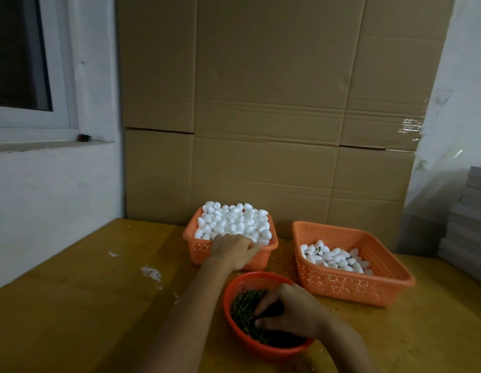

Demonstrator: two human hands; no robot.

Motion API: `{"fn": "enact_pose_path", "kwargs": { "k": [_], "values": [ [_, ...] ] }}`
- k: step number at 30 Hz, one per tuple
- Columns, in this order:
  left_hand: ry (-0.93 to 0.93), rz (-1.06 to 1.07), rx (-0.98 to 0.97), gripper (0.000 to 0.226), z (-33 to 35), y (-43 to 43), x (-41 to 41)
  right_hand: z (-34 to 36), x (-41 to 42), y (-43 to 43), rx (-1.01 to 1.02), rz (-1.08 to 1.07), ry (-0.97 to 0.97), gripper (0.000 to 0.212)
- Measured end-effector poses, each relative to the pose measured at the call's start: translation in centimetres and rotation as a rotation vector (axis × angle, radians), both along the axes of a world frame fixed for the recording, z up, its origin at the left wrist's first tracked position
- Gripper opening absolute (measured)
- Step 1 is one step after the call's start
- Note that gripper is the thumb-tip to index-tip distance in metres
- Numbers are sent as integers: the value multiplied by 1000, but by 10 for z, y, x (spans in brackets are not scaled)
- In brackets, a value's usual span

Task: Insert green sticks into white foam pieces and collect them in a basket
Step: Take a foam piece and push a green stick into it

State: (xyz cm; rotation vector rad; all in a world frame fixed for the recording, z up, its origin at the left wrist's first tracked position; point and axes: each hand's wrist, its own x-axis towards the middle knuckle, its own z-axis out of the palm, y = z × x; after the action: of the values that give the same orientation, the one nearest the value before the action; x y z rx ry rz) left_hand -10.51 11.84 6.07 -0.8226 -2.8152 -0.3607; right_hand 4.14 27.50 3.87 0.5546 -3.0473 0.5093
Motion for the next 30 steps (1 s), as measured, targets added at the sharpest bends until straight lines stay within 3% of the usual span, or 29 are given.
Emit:
{"fn": "enact_pose_path", "kwargs": {
  "k": [10, 13, 16, 18, 26, 30],
  "values": [
    [52, 15, 119, 60, -16, 3, -10, 0, 2, -4, 6, 0, -7, 30],
    [-38, -29, 373, 49, -13, 2, -12, 2, 1, -4, 7, -4, -7, 30],
    [-134, -111, 955, 30, -3, 0, -6, 2, 2, -4, 14, -8, 4, 29],
    [-97, -105, 1231, 24, 0, -3, -1, 1, 3, -5, 12, -8, 6, 29],
    [-59, 77, 1627, 22, -6, -14, 9, 4, 5, -4, -52, 6, 2, 20],
    [-138, 163, 1772, 25, -8, -21, 12, 4, 7, -4, -83, 13, 6, 15]
  ]
}}
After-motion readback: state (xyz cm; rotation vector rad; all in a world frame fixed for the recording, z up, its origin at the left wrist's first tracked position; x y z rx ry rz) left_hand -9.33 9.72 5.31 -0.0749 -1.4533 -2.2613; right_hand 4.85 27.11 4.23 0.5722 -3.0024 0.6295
